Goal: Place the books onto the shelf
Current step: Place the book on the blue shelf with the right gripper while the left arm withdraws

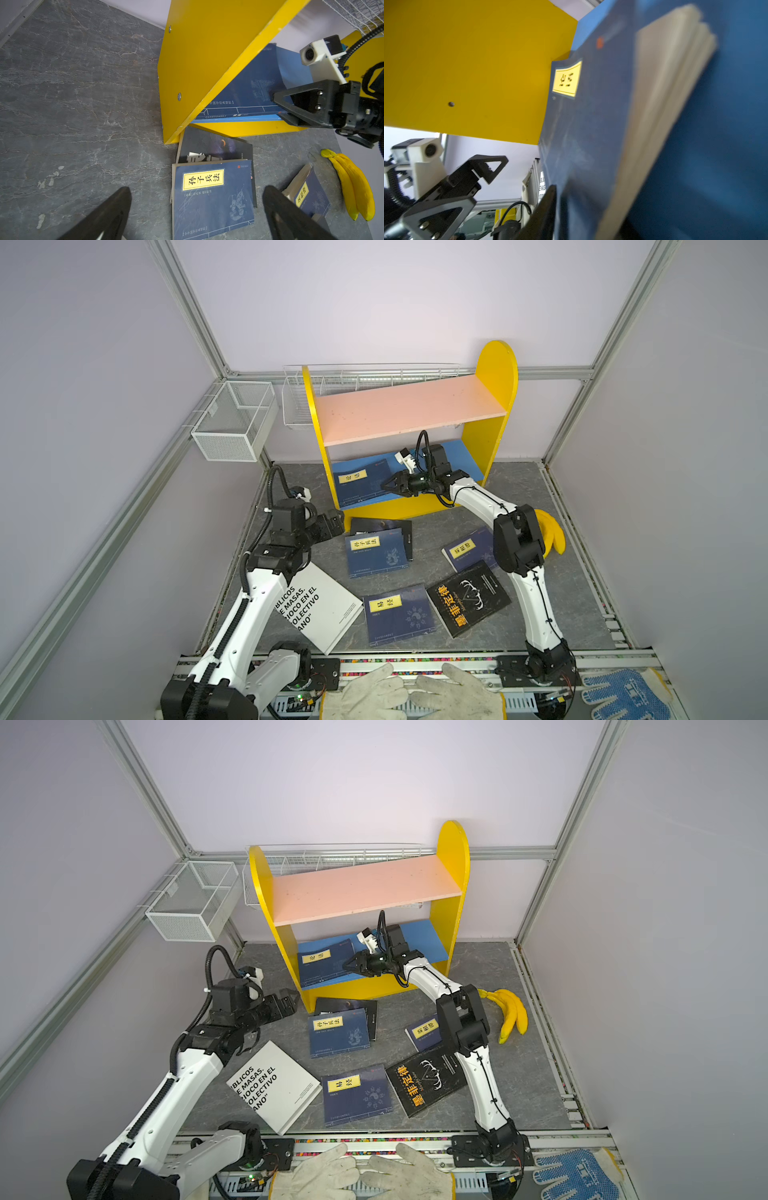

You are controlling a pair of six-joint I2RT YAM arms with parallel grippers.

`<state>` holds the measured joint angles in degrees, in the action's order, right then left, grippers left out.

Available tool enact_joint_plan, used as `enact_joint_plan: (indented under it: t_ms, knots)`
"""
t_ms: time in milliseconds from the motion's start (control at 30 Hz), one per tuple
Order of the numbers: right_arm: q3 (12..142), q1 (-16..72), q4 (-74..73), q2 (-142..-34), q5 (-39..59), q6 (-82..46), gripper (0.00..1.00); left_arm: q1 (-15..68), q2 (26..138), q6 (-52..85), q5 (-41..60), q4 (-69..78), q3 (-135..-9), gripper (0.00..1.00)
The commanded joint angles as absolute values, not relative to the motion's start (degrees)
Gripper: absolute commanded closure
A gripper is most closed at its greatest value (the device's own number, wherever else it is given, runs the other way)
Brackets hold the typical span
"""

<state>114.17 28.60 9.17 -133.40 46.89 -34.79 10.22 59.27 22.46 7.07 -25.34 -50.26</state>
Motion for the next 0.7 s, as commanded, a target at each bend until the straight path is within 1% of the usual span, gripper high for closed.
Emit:
enact_joint_plan:
  t_ms: [0,133,300,367,467,667]
  knots:
    - [111.7,28.6,11.1,-130.8,38.0,-32.5,0.50,9.9,58.4,23.0,6.2,-24.4,-49.7,0.01]
    - [112.1,28.4,14.9,-129.1,32.4,-29.9,0.40,9.9,57.3,22.8,6.2,-24.8,-49.5,0.01]
    - [112.1,28.4,21.9,-127.1,23.1,-26.7,0.40,9.9,55.9,22.6,6.5,-25.4,-49.0,0.00]
    - [111.9,28.5,22.2,-126.7,22.5,-26.1,0.43,9.9,55.6,22.5,6.7,-25.4,-48.9,0.00]
    - [112.1,29.1,21.7,-126.9,23.4,-26.0,0.50,9.9,55.9,22.5,6.6,-25.3,-48.8,0.00]
    - [114.7,30.2,22.1,-129.2,25.7,-25.8,0.57,9.9,56.4,22.5,6.6,-25.0,-48.9,0.00]
